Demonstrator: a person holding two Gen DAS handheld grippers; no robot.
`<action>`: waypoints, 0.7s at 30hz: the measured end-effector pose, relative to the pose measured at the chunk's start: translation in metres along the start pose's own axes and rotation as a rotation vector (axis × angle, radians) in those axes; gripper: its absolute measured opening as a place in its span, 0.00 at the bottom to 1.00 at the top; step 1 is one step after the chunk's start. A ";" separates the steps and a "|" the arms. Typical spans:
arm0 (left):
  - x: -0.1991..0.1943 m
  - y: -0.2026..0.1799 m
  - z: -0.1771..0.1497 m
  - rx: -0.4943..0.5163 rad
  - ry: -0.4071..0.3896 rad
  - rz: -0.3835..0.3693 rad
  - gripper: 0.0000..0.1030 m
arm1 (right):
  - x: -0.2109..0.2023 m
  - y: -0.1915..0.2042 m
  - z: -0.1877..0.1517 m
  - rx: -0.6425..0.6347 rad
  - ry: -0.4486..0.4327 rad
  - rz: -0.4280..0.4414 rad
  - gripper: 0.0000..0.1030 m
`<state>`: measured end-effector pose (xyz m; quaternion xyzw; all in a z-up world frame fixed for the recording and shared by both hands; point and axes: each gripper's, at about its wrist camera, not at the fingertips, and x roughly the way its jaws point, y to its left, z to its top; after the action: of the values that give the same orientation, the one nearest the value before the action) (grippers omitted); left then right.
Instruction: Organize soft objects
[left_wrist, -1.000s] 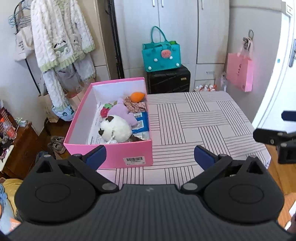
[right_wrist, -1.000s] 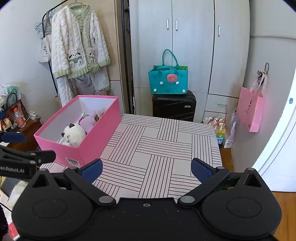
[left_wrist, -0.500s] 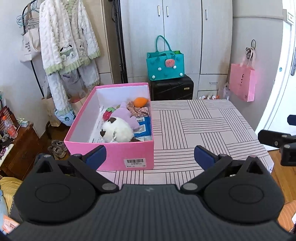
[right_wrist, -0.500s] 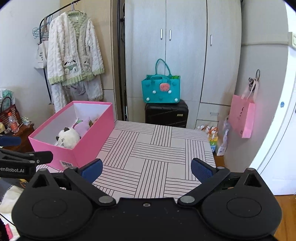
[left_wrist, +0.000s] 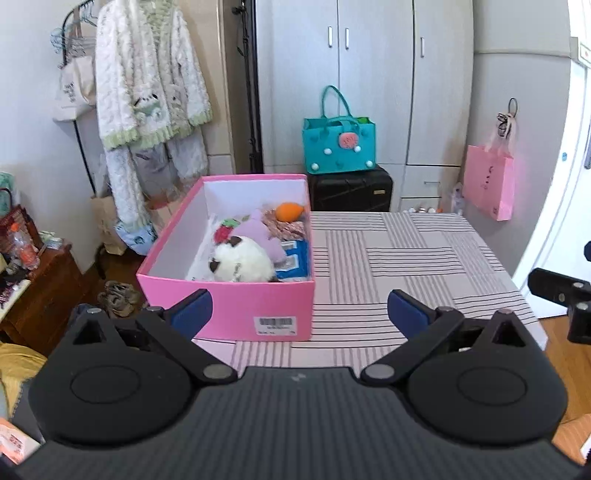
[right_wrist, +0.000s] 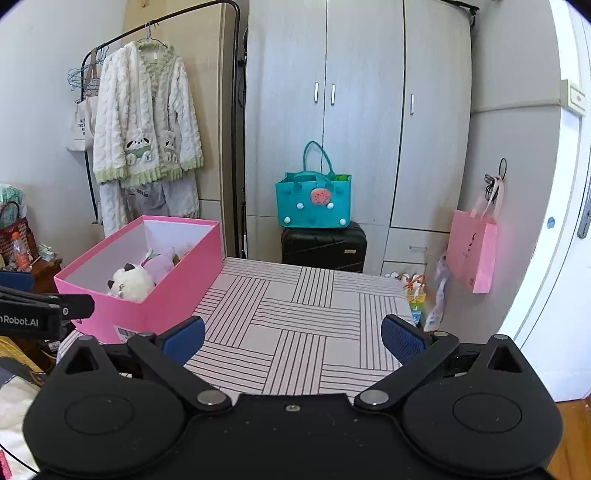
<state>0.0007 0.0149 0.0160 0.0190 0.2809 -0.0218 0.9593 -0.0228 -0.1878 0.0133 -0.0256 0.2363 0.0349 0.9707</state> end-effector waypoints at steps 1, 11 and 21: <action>-0.001 -0.001 0.000 0.007 -0.004 0.006 1.00 | 0.000 0.000 0.000 0.001 -0.001 0.002 1.00; 0.005 -0.004 -0.001 0.026 0.021 0.017 1.00 | -0.002 -0.004 0.000 0.024 -0.014 -0.010 1.00; 0.007 -0.004 -0.001 0.018 0.044 -0.013 1.00 | 0.002 -0.006 -0.001 0.039 -0.003 -0.010 1.00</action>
<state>0.0055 0.0103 0.0109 0.0263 0.3017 -0.0300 0.9526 -0.0210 -0.1935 0.0116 -0.0076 0.2355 0.0254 0.9715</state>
